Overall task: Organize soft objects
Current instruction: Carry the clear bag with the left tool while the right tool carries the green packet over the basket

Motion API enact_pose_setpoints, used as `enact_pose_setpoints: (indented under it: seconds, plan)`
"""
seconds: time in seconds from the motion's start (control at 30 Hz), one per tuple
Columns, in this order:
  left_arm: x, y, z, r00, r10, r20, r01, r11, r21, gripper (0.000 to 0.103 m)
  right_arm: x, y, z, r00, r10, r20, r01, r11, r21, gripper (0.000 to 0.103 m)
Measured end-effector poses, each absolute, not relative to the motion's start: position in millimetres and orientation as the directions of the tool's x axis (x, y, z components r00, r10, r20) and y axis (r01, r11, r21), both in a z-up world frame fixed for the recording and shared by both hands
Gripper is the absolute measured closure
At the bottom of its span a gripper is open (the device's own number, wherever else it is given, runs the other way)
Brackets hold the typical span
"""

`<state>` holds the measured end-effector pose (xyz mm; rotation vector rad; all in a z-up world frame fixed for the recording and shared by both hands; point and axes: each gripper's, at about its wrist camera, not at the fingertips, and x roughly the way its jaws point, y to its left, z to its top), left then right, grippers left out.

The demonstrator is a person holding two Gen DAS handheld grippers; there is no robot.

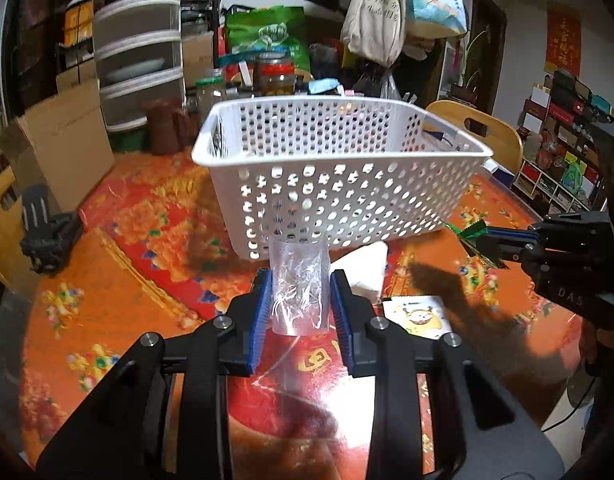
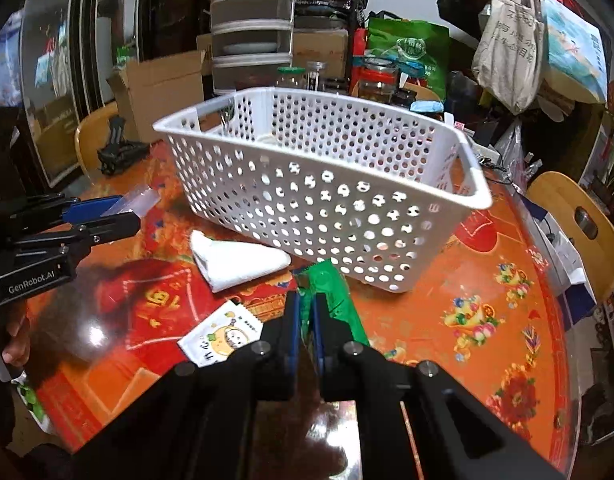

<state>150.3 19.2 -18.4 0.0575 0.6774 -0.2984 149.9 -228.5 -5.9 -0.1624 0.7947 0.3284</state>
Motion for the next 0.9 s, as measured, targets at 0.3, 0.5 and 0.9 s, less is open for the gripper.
enact_pose_setpoints:
  seconds: [0.3,0.5,0.9]
  plan:
    - [136,8,19,0.771,-0.224,-0.596,0.286,0.958,0.010,0.076,140,-256,31,0.681,0.269,-0.682,-0.336,0.941,0.035,0.098]
    - [140,-2,42,0.786,-0.217,-0.579,0.287,0.957,0.031,0.076,143,-268,63,0.709,0.290,-0.643,-0.337,0.940,0.053,0.098]
    - [192,-24,93,0.787,-0.152,-0.598,0.250,0.964,0.085,0.075,188,-268,113,0.722,0.278,-0.634,-0.332,0.943,0.035,0.098]
